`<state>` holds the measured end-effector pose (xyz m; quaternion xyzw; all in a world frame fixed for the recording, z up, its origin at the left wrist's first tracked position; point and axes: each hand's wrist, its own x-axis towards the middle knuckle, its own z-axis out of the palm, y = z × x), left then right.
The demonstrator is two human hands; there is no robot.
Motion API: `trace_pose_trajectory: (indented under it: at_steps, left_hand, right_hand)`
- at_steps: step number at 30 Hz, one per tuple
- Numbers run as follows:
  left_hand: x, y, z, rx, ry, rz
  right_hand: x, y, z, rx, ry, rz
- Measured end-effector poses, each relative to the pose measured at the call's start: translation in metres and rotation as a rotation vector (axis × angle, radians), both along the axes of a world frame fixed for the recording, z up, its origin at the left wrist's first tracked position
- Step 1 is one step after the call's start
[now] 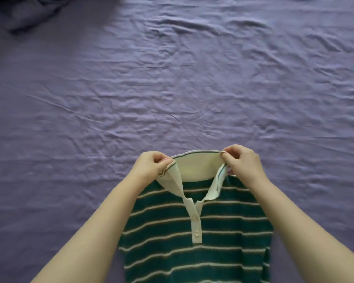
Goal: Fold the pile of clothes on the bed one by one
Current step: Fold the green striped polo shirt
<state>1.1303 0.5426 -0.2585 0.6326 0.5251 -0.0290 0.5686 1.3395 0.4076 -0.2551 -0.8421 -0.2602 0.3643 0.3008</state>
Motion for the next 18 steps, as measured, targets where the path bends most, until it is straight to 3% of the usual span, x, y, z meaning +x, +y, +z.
trace_pose_trajectory:
  at_steps: [3, 6, 8, 11, 15, 18]
  left_hand:
    - [0.01, 0.008, -0.006, -0.038, 0.071, 0.177]
    - [0.015, 0.008, -0.01, -0.066, 0.11, 0.272]
    - [0.016, 0.006, -0.009, 0.02, 0.229, 0.185]
    - [0.017, 0.002, -0.002, 0.1, 0.398, 0.045]
    - [0.016, -0.006, 0.006, -0.026, 0.312, 0.173]
    - [0.015, -0.012, 0.004, -0.043, 0.242, 0.26]
  right_hand:
    - [0.004, 0.02, -0.007, -0.044, 0.121, -0.118]
    - [0.004, 0.024, -0.019, -0.162, -0.077, 0.093]
    - [0.0, 0.025, -0.023, -0.162, -0.162, 0.192]
    - [-0.008, 0.032, -0.025, -0.08, -0.133, 0.219]
    - [-0.015, 0.036, -0.022, 0.059, -0.274, 0.331]
    - [-0.016, 0.024, -0.025, -0.045, -0.387, 0.599]
